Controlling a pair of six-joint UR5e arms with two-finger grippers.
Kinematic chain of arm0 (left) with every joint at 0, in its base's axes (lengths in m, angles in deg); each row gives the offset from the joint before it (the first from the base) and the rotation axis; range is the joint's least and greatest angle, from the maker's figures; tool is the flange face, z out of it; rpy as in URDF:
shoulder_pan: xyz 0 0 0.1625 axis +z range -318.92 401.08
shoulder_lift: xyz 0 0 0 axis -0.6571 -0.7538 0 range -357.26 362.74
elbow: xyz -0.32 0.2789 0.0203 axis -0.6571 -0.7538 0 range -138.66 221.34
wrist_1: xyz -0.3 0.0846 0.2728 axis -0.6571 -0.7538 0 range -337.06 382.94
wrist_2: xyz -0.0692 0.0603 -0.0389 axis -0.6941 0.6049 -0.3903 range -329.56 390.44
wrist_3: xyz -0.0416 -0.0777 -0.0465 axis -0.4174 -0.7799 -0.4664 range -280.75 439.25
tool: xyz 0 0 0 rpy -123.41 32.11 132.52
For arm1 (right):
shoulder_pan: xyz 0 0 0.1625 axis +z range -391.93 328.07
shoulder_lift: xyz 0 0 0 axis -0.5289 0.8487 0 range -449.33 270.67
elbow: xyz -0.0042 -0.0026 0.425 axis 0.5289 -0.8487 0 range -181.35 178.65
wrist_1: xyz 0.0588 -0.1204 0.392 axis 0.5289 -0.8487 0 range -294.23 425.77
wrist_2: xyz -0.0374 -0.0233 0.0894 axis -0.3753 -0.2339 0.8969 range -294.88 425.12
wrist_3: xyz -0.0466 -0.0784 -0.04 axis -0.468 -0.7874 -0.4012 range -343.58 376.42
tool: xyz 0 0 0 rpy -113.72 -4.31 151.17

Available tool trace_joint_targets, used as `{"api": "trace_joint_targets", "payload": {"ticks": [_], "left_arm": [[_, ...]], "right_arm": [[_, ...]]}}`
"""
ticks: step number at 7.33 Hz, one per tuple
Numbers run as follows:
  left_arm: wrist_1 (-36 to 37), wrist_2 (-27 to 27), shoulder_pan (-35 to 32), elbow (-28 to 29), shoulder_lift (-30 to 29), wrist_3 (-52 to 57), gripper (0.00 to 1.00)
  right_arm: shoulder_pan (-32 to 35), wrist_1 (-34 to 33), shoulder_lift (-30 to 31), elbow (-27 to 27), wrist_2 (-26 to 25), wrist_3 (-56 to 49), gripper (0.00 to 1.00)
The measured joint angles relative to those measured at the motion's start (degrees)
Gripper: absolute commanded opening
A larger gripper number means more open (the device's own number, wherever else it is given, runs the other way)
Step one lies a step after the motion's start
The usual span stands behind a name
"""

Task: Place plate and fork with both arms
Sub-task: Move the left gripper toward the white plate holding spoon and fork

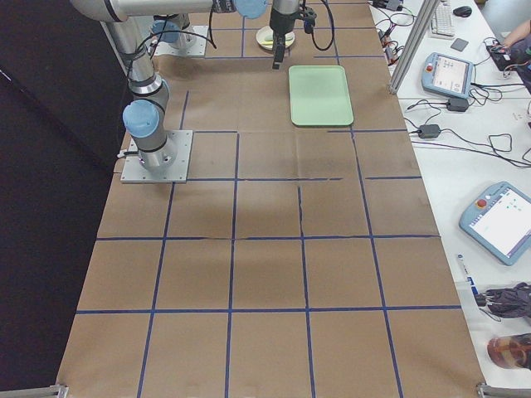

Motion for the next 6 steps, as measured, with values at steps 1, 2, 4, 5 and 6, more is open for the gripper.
{"api": "trace_joint_targets", "payload": {"ticks": [1, 2, 4, 5, 6], "left_arm": [[0.18, -0.05, 0.36, -0.5, 0.22, 0.01, 1.0], [0.14, -0.03, 0.9, -0.43, 0.33, 0.15, 1.0], [-0.33, 0.31, 1.25, 0.38, 0.35, 0.33, 1.0], [-0.47, 0.43, 1.25, 0.53, 0.35, 0.33, 1.0], [-0.5, 0.49, 1.25, 0.63, 0.1, 0.22, 1.0]], "right_arm": [[0.18, -0.09, 0.01, 0.65, -0.2, -0.39, 1.0], [0.02, -0.7, 0.01, 1.87, -0.29, -0.9, 1.0], [-0.43, -4.47, 0.08, 4.46, -0.38, -0.84, 1.0], [-0.51, -5.76, 0.15, 5.03, -0.39, -0.7, 1.0], [-0.63, -6.31, 0.33, 5.25, -0.39, -0.63, 1.0]]}}
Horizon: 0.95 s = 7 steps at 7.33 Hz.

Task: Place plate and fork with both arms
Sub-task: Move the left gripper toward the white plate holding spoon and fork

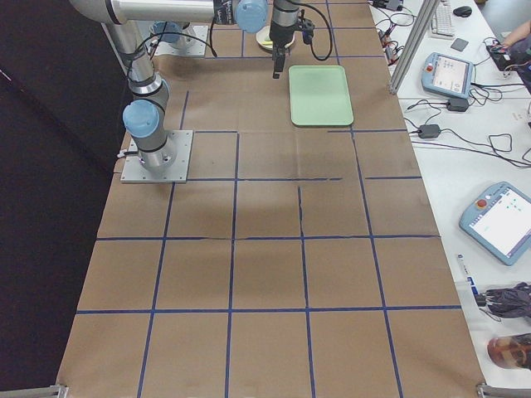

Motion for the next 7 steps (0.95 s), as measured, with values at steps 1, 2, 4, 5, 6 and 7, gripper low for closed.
{"api": "trace_joint_targets", "payload": {"ticks": [1, 2, 4, 5, 6, 7], "left_arm": [[0.25, 0.05, 0.0, 0.19, -0.79, -0.26, 1.0], [0.72, 0.11, 0.02, 0.46, -1.61, -0.38, 1.0], [1.27, 0.22, 0.18, 0.95, -2.2, -0.23, 1.0], [2.32, 0.33, 0.56, 1.14, -3.06, 0.25, 1.0], [4.35, 1.06, 1.04, 1.38, -4.61, 0.92, 1.0], [6.03, 2.36, 1.37, 1.57, -6.33, 1.29, 1.0]], "right_arm": [[-0.08, -0.22, 0.34, 0.07, 0.0, 0.03, 1.0], [-0.13, -0.29, 0.75, 0.09, 0.0, 0.1, 1.0], [-0.6, -0.37, 1.54, 0.09, 0.0, 0.59, 1.0], [-0.9, -0.36, 1.73, -0.01, 0.0, 0.9, 1.0], [-0.95, -0.31, 1.8, -0.16, 0.0, 1.81, 1.0], [-0.96, -0.18, 1.83, -0.26, 0.0, 3.19, 1.0]]}}
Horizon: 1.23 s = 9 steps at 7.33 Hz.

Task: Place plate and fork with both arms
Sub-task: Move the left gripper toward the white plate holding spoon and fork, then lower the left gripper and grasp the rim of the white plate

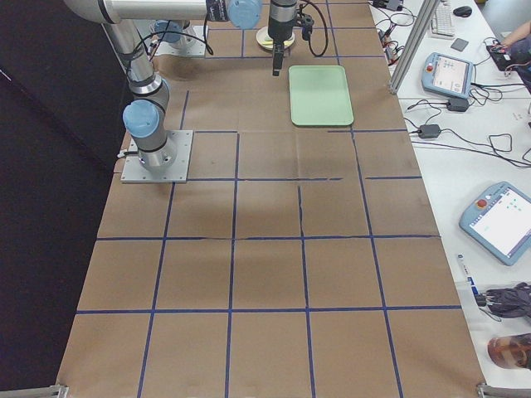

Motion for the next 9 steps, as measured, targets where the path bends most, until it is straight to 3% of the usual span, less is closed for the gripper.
{"api": "trace_joint_targets", "payload": {"ticks": [3, 6, 9], "left_arm": [[1.2, 0.79, 2.97, -0.26, -2.74, -0.67, 1.0], [1.31, -5.06, 12.26, -2.26, -2.82, 6.99, 0.99], [3.31, -7.06, 21.69, -7.04, -3.11, 12.58, 0.99]], "right_arm": [[0.04, 0.47, 0.72, 0.12, -0.08, 1.54, 1.0], [-0.01, 0.57, 1.23, 0.35, -0.07, 1.15, 1.0], [-0.17, 0.34, 1.26, 0.37, -0.09, 0.61, 1.0]]}}
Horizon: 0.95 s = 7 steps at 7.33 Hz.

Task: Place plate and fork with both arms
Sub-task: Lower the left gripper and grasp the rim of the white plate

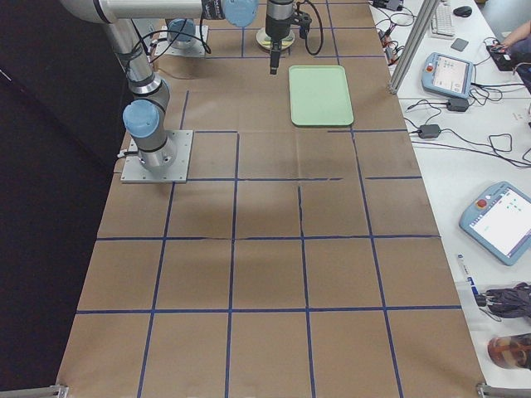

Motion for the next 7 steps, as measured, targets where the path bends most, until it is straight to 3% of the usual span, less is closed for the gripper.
{"api": "trace_joint_targets", "payload": {"ticks": [3, 5, 7], "left_arm": [[10.57, -1.67, 4.34, -7.88, -1.48, 4.3, 1.0], [11.91, -1.9, 6.51, -9.36, -2.39, 5.76, 0.99], [12.48, -4.46, 7.11, -10.01, -4.32, 7.64, 0.86]], "right_arm": [[-0.01, -0.04, 0.0, 0.0, 0.0, -0.12, 1.0], [-0.06, -0.08, -0.01, 0.0, -0.47, -0.43, 1.0], [-0.06, -0.21, -0.05, 0.08, -1.85, -1.53, 1.0]]}}
